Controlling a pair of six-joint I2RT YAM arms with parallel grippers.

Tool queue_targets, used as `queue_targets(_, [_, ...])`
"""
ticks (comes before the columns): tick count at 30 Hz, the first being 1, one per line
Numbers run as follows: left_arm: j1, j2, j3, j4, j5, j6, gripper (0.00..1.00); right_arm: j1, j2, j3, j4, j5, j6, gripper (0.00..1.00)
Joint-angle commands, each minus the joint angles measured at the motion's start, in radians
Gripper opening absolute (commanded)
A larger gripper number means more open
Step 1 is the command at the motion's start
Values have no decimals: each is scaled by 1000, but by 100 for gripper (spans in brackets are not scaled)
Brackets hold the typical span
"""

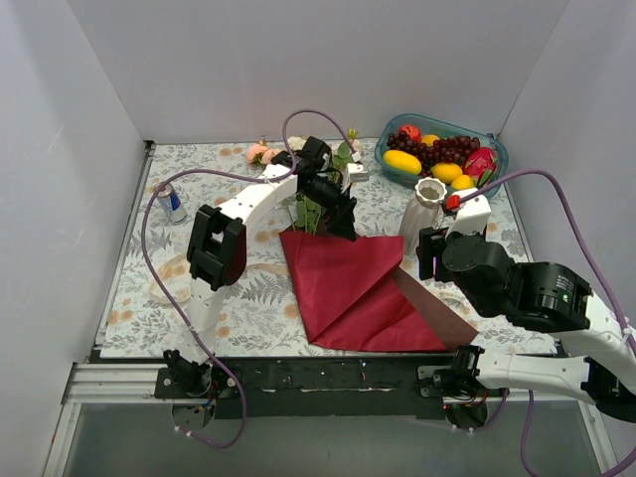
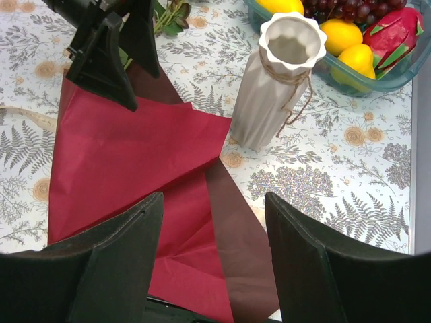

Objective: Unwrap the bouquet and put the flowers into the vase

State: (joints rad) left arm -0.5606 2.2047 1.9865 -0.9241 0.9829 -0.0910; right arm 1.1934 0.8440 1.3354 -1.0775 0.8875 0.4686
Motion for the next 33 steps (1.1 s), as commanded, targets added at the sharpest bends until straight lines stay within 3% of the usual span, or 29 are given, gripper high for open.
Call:
queue_targets(1, [-28,53,52,-70,51,68,84,6,-13,36,16,7,-13,70])
queue_targets(14, [-74,90,49,152,28,-29,85,5,-31,28,48,-27,-33,69])
queue_targets(27, [-87,158,64,131,25,-19,85,6,-59,-8,79,-50,-41,69])
queue_targets(33, [-87,182,124,4,53,45,79,5,-62,-10,93,-47,-45,69])
